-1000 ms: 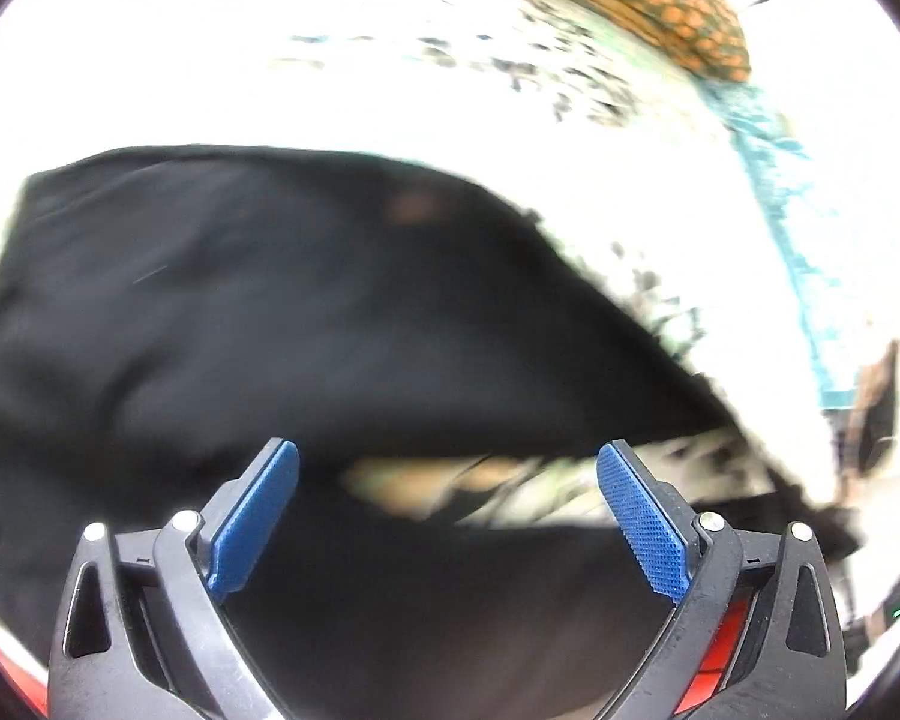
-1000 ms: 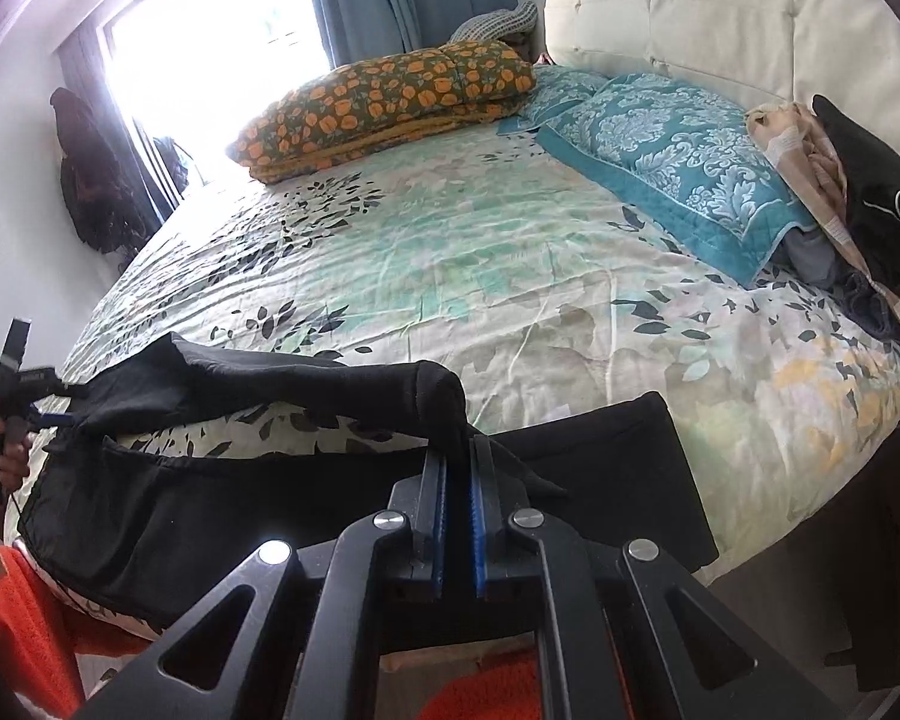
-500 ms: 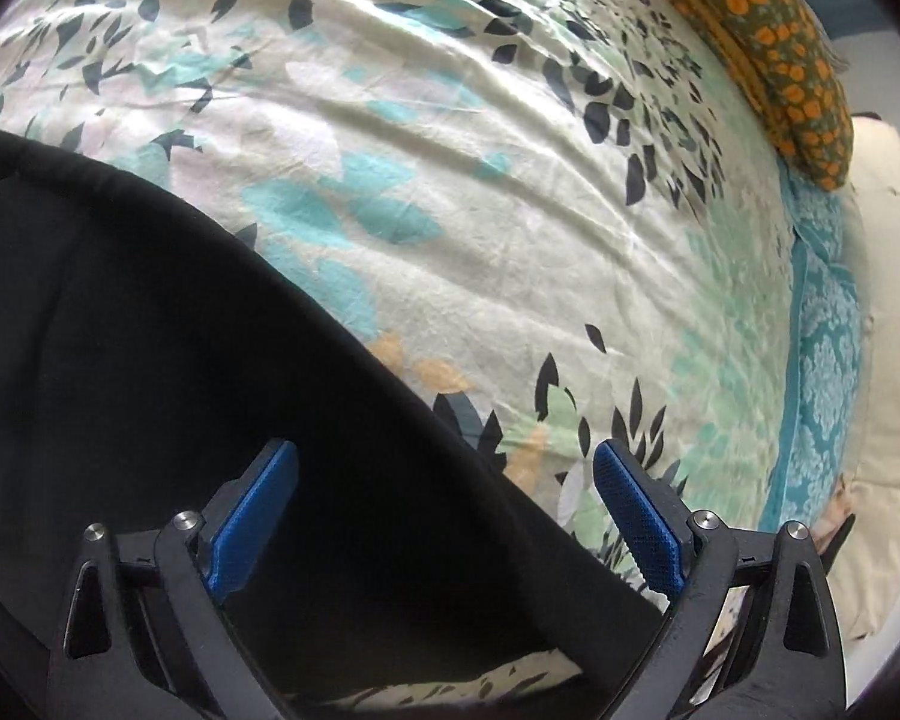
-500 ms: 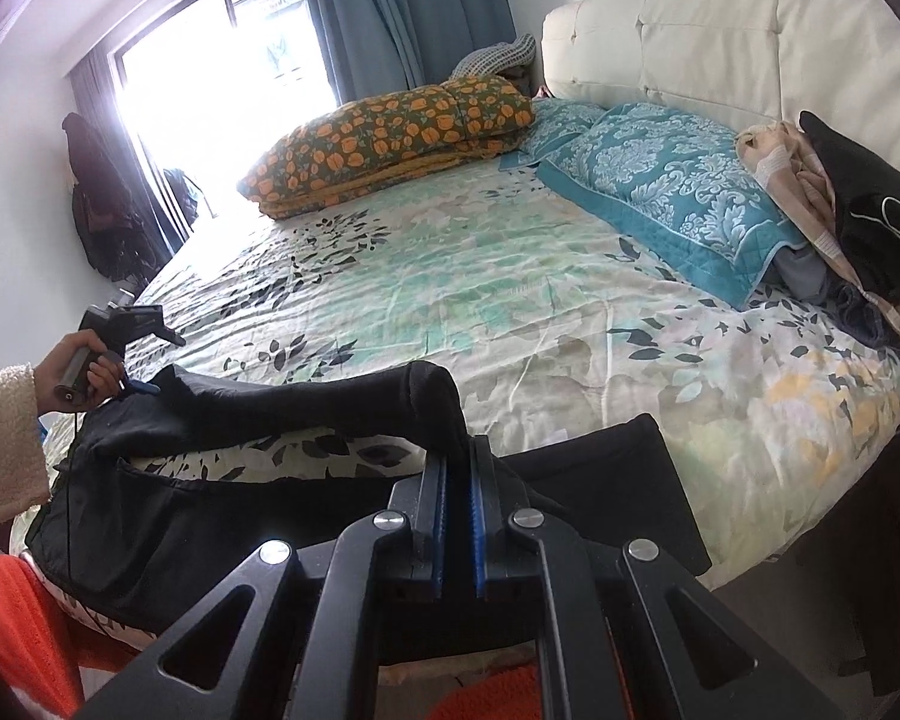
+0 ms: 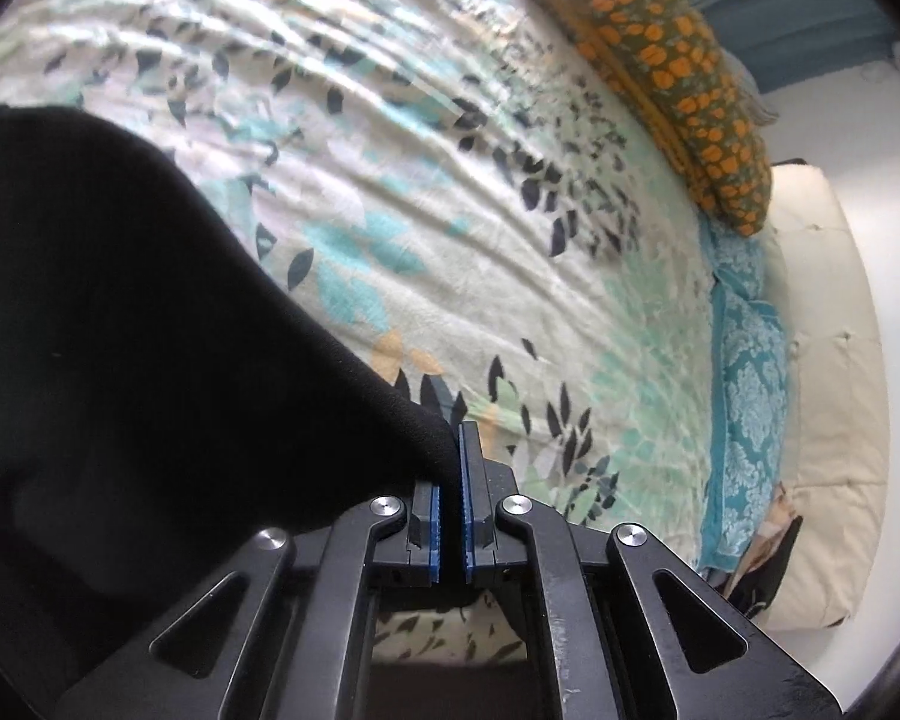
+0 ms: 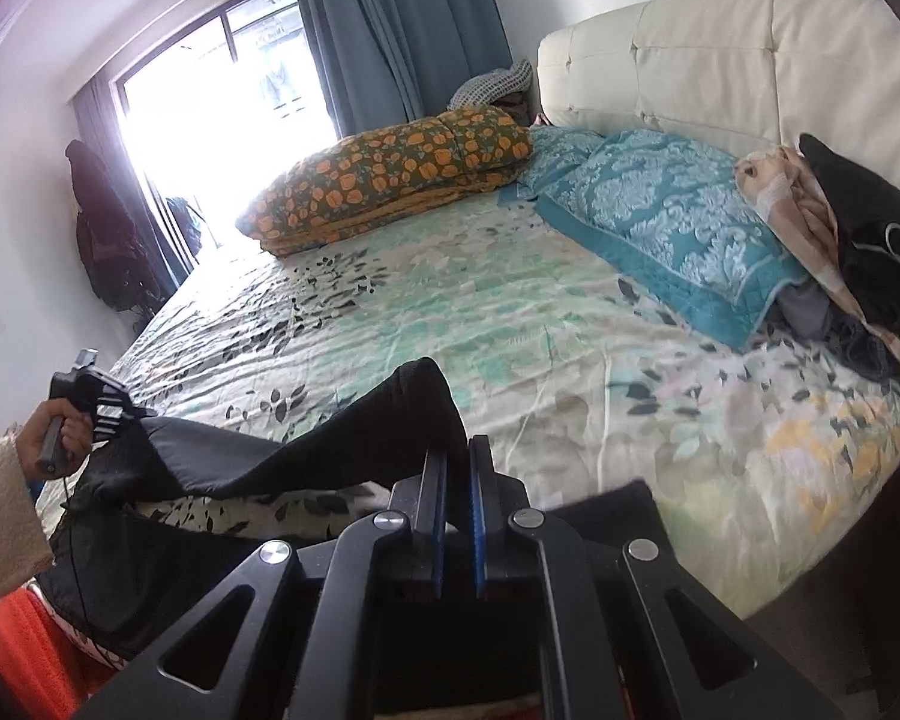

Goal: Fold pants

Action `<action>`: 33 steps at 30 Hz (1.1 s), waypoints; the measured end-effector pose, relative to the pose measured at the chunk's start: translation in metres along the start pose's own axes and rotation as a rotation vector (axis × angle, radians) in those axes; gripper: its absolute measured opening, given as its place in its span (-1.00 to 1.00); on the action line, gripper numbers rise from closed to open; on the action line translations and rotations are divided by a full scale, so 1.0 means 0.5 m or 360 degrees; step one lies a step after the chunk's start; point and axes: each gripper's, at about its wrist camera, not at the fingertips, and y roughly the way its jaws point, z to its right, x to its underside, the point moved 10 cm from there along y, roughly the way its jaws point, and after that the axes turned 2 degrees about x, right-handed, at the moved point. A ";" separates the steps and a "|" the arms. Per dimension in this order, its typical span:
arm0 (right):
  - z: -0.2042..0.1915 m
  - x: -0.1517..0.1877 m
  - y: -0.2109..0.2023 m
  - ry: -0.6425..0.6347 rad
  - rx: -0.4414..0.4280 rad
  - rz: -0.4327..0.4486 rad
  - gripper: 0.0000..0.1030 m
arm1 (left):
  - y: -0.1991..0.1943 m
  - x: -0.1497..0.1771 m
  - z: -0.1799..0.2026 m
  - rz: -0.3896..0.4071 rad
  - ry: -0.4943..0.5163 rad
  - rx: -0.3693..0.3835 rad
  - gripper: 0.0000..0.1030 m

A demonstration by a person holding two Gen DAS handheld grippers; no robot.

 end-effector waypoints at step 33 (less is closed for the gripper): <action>0.059 0.322 0.193 0.0052 -0.0065 -0.1332 -0.80 | -0.142 0.380 -0.254 0.0132 0.0083 -0.0149 -0.92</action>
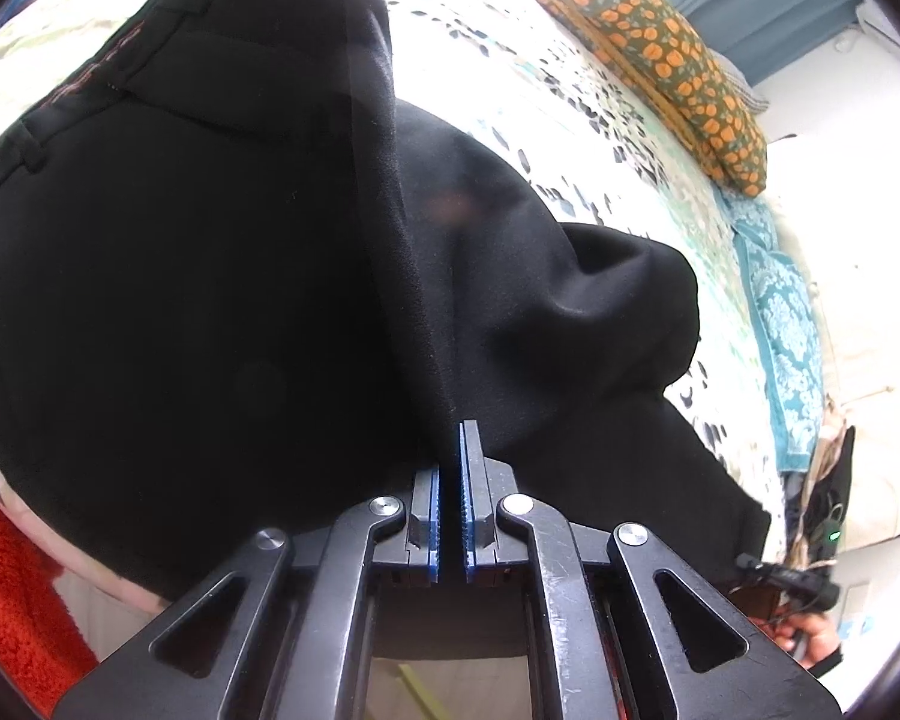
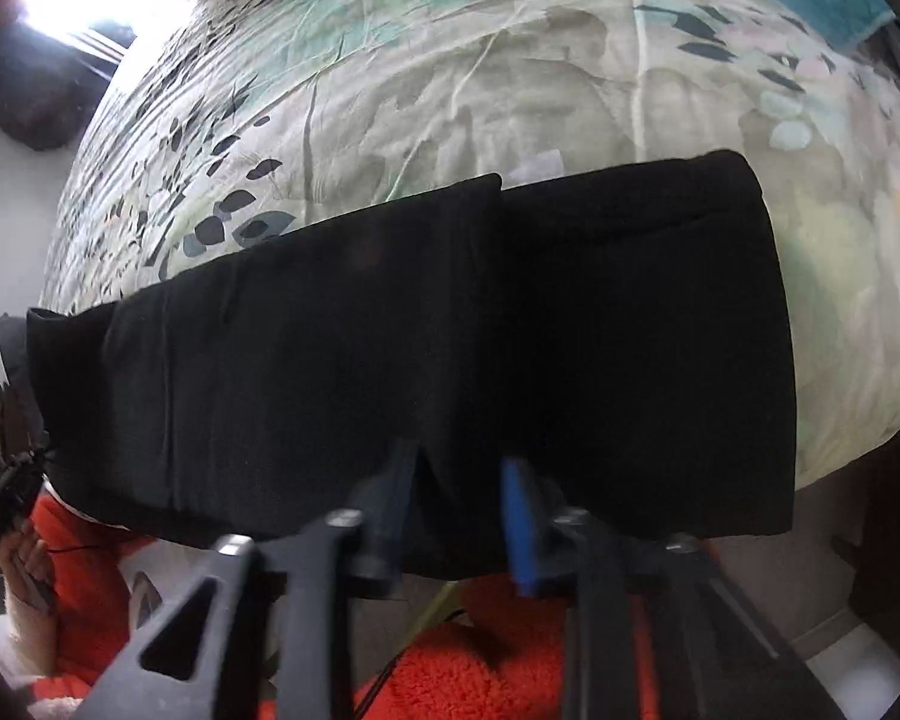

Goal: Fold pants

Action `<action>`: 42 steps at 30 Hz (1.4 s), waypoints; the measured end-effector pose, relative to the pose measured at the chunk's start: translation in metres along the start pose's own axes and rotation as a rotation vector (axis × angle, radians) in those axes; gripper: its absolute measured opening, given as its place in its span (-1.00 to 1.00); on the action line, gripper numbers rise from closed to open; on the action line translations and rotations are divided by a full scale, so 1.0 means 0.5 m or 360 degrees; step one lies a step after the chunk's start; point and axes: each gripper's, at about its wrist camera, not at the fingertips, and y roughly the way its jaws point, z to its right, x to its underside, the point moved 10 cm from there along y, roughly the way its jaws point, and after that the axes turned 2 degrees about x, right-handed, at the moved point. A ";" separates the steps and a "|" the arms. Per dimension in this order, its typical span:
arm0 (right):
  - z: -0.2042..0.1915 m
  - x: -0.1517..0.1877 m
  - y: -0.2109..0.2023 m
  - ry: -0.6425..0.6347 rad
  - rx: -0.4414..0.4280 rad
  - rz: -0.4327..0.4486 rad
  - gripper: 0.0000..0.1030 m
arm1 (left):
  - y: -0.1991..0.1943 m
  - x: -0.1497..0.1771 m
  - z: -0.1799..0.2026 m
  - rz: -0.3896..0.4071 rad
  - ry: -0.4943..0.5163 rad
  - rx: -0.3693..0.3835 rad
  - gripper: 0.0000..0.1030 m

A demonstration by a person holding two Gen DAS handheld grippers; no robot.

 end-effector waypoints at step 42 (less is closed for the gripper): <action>0.183 -0.006 -0.100 0.0157 0.0327 0.0207 -0.73 | -0.026 0.212 0.085 -0.0459 0.0292 0.0001 -0.50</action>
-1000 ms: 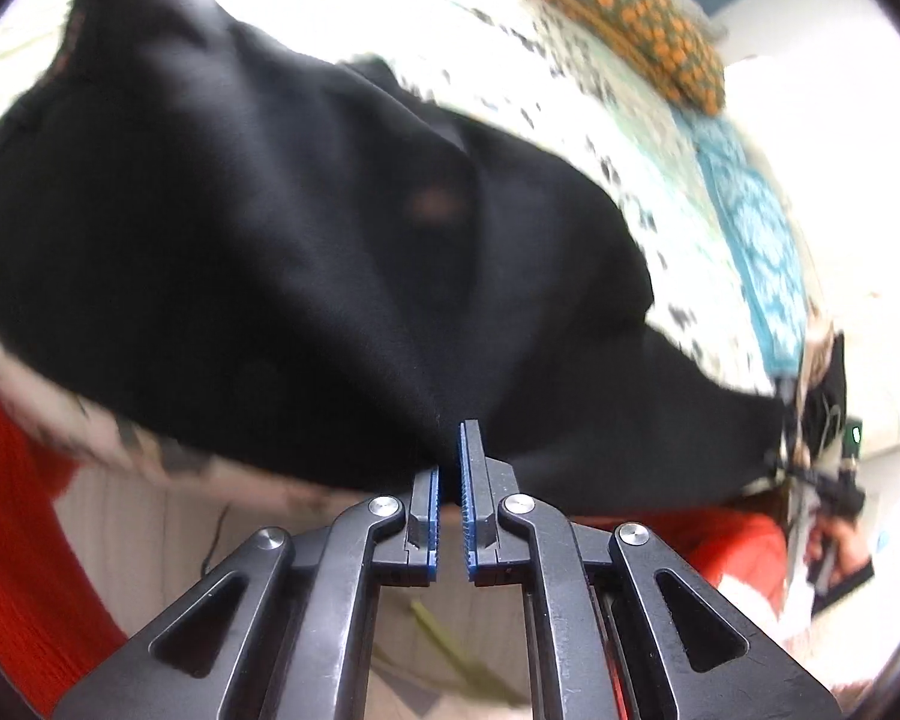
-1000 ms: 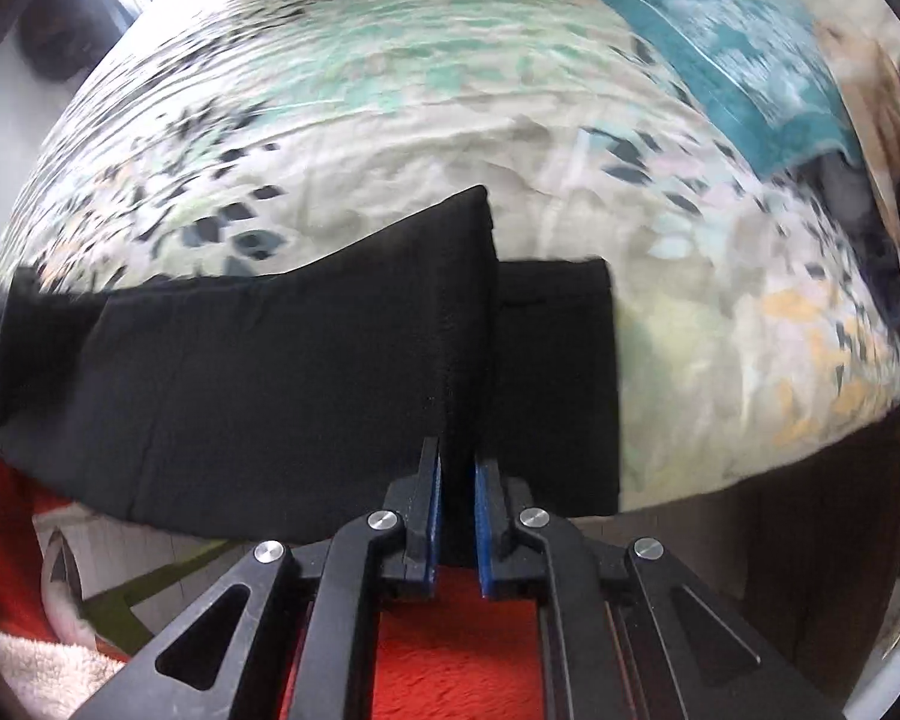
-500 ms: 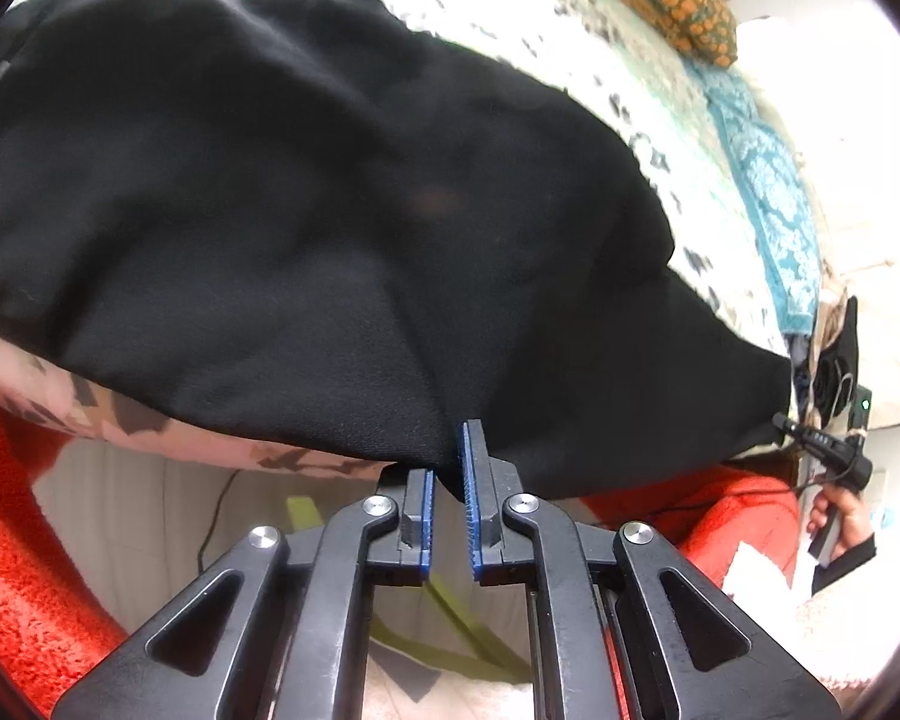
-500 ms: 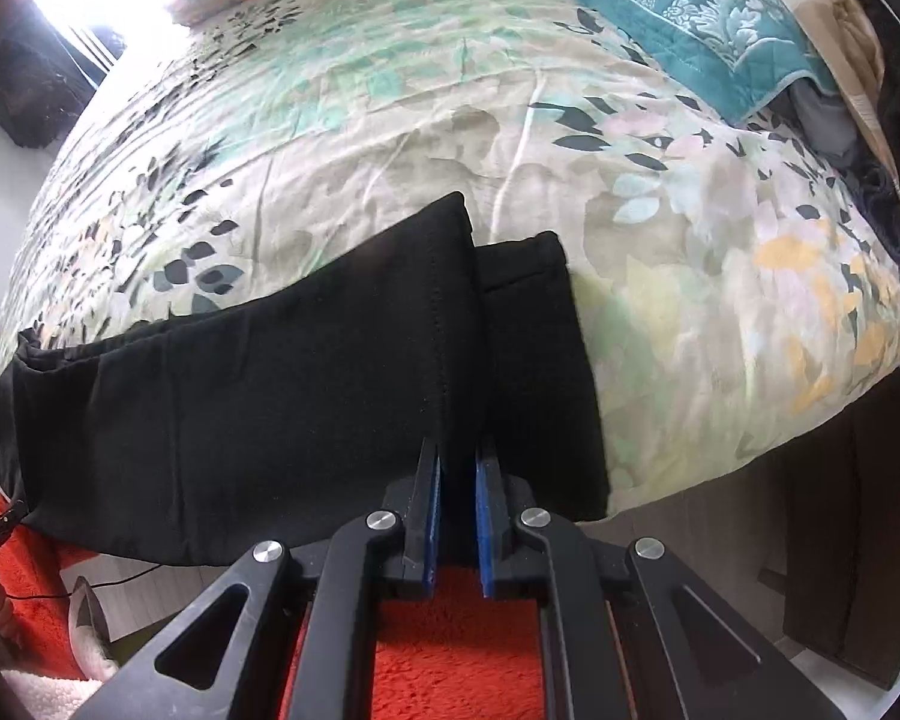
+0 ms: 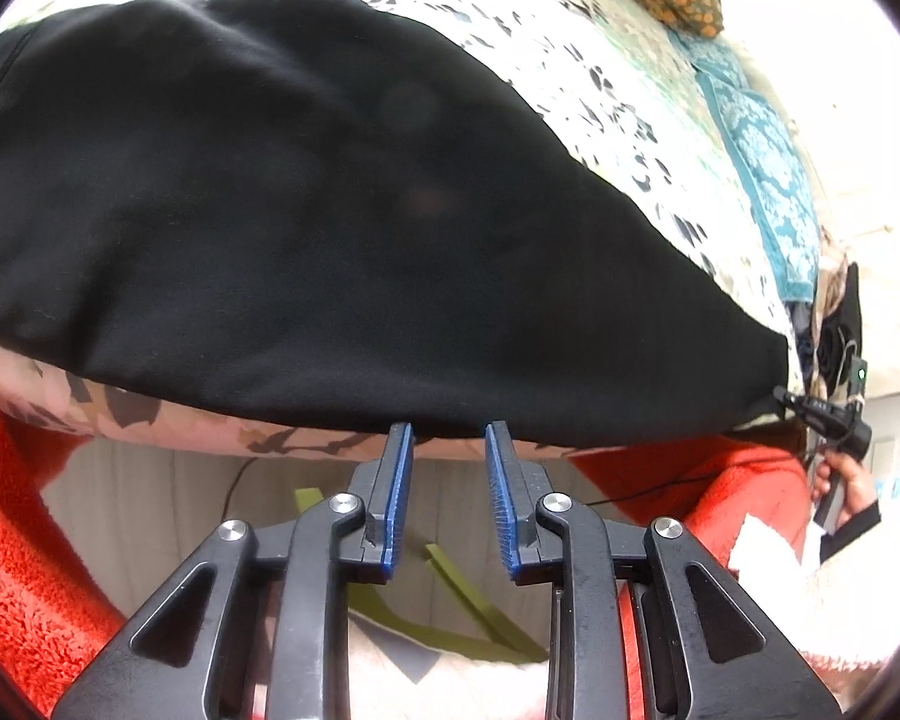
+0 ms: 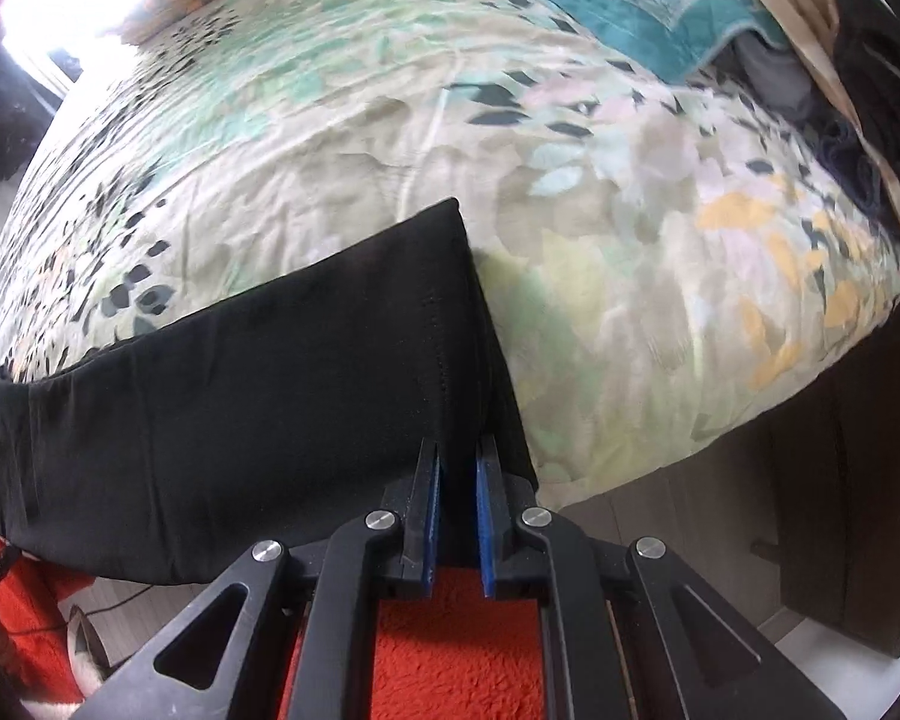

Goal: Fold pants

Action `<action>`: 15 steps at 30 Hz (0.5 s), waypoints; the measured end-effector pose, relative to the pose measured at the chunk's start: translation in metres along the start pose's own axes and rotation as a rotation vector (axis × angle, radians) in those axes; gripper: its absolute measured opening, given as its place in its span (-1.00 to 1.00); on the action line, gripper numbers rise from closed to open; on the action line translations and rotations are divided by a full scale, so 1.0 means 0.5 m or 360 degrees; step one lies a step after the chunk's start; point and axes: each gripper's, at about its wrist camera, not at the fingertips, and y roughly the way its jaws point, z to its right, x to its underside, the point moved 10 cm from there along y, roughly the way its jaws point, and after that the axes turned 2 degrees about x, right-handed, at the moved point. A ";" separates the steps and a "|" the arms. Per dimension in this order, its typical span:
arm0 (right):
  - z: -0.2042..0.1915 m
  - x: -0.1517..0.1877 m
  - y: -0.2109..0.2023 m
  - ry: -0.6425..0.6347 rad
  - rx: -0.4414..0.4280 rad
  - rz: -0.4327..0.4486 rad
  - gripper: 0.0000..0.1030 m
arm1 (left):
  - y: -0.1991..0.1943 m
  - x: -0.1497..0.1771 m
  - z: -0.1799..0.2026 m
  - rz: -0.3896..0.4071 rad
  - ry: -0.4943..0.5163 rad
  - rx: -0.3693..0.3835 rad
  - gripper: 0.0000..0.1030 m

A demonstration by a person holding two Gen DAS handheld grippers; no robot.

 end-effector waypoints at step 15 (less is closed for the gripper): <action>-0.168 -0.005 -0.097 -0.0015 -0.0385 0.0187 0.17 | -0.096 -0.213 -0.078 0.0479 0.0181 -0.0279 0.13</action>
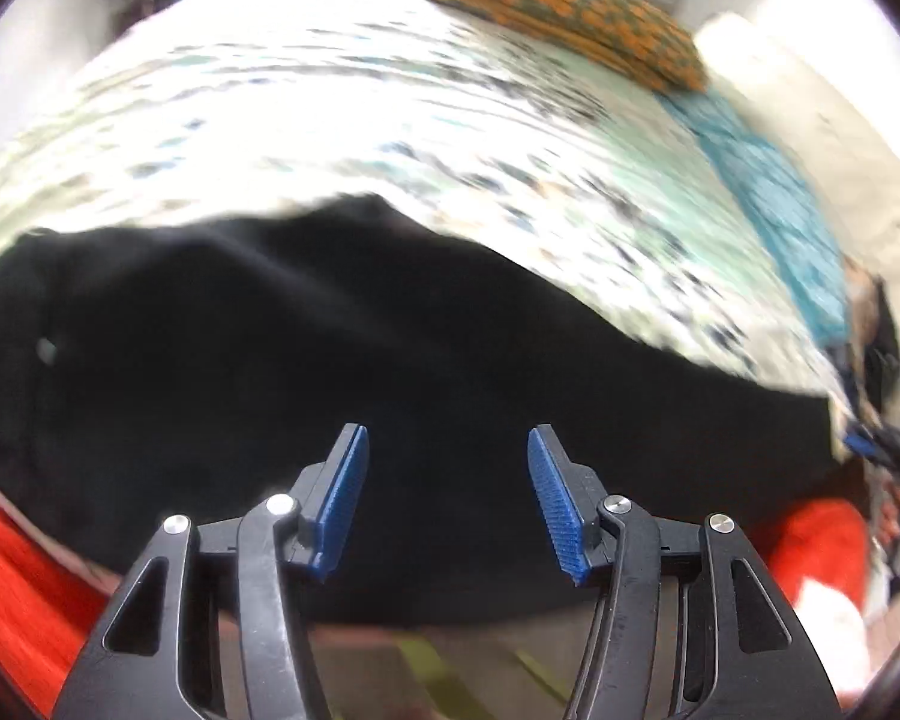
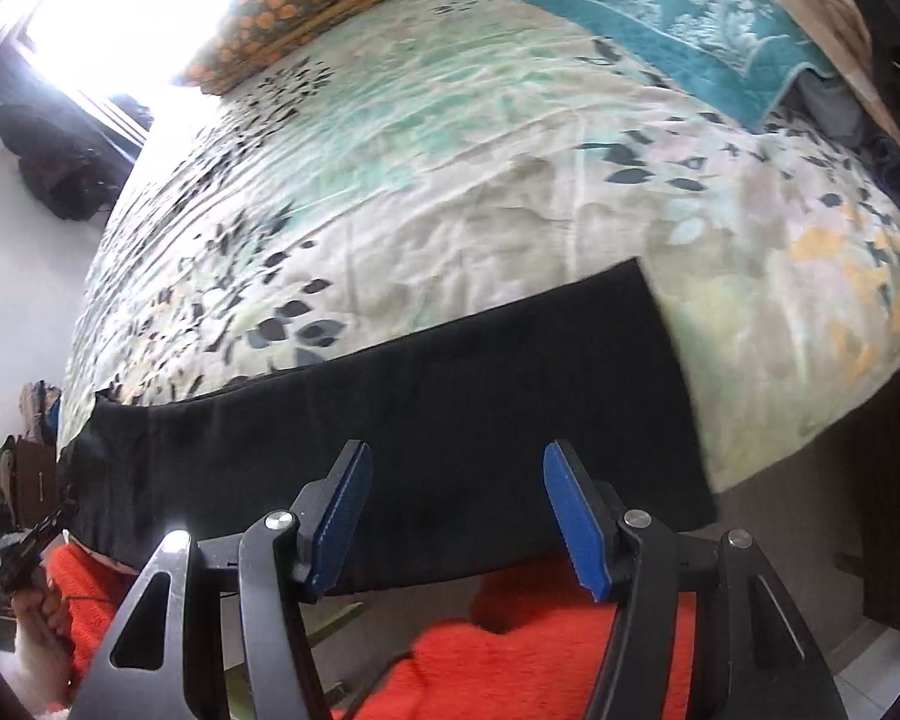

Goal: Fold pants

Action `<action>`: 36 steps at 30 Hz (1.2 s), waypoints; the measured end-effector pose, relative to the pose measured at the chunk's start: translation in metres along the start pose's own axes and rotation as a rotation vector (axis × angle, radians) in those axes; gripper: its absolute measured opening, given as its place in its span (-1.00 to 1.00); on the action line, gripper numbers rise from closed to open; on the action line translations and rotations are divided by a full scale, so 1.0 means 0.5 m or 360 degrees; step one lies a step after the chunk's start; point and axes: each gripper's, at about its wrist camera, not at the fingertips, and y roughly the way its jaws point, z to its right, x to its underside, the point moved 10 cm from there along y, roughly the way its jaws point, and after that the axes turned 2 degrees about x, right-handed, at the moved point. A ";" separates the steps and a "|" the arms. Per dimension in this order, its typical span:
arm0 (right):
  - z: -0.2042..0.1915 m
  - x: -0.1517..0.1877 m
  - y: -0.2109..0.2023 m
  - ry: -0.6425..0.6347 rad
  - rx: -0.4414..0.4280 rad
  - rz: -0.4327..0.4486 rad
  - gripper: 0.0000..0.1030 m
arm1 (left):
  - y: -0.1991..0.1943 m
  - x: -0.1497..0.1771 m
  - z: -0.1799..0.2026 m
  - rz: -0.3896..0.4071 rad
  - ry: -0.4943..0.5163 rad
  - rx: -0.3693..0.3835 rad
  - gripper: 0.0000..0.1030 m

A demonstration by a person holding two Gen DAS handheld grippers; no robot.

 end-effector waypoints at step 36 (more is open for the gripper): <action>-1.190 -0.002 0.440 -0.0550 -0.0766 -0.0121 0.46 | -0.031 -0.108 -0.400 0.0299 -0.0548 -0.0283 0.27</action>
